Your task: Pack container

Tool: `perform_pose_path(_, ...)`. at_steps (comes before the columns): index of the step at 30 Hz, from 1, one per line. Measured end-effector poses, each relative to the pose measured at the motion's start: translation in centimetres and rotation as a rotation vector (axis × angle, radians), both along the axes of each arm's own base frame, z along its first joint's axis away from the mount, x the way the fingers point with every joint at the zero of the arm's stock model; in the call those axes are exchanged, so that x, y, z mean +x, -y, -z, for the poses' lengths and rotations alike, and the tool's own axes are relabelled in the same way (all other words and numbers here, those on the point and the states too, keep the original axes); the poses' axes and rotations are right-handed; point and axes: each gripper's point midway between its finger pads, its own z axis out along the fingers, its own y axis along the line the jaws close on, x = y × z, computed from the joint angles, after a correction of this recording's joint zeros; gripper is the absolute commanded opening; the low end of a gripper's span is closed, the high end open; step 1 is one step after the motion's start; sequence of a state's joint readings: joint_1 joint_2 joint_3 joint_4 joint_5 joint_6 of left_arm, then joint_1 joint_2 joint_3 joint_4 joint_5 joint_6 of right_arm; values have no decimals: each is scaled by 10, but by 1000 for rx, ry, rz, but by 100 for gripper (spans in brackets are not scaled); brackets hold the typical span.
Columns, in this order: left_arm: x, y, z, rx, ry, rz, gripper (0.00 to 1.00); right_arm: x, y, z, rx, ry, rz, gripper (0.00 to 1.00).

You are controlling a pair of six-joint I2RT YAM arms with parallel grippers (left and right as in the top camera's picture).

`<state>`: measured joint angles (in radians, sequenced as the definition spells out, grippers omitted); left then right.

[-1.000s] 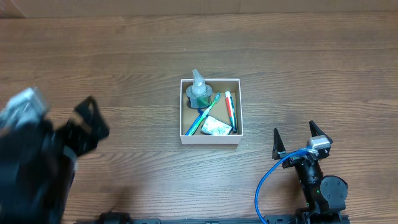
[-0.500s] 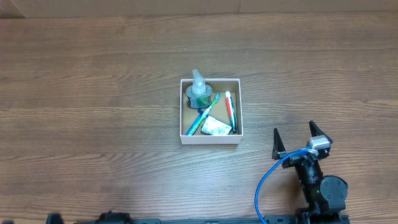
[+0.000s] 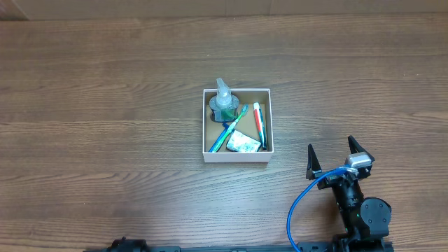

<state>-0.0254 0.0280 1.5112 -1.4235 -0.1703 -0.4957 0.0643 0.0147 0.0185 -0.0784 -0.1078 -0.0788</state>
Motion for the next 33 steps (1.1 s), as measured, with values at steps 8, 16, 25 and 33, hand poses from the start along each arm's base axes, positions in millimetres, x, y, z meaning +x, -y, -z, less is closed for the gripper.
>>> perform_pose_path(8, 6, 0, 30, 3, -117, -3, 100, 0, 0, 0, 0, 0, 0, 100)
perform_pose_path(16, 93, 11, 10, 3, -6, 52, 100, 0, 0, 0, 0, 0, 0, 100)
perform_pose_path(25, 211, 42, 60, 16, 37, 216, 100, 0, 0, 0, 0, 1, -1, 100)
perform_pose_path(33, 255, 57, 113, 116, 60, 288, 100, 0, 0, 0, 0, -1, 0, 100)
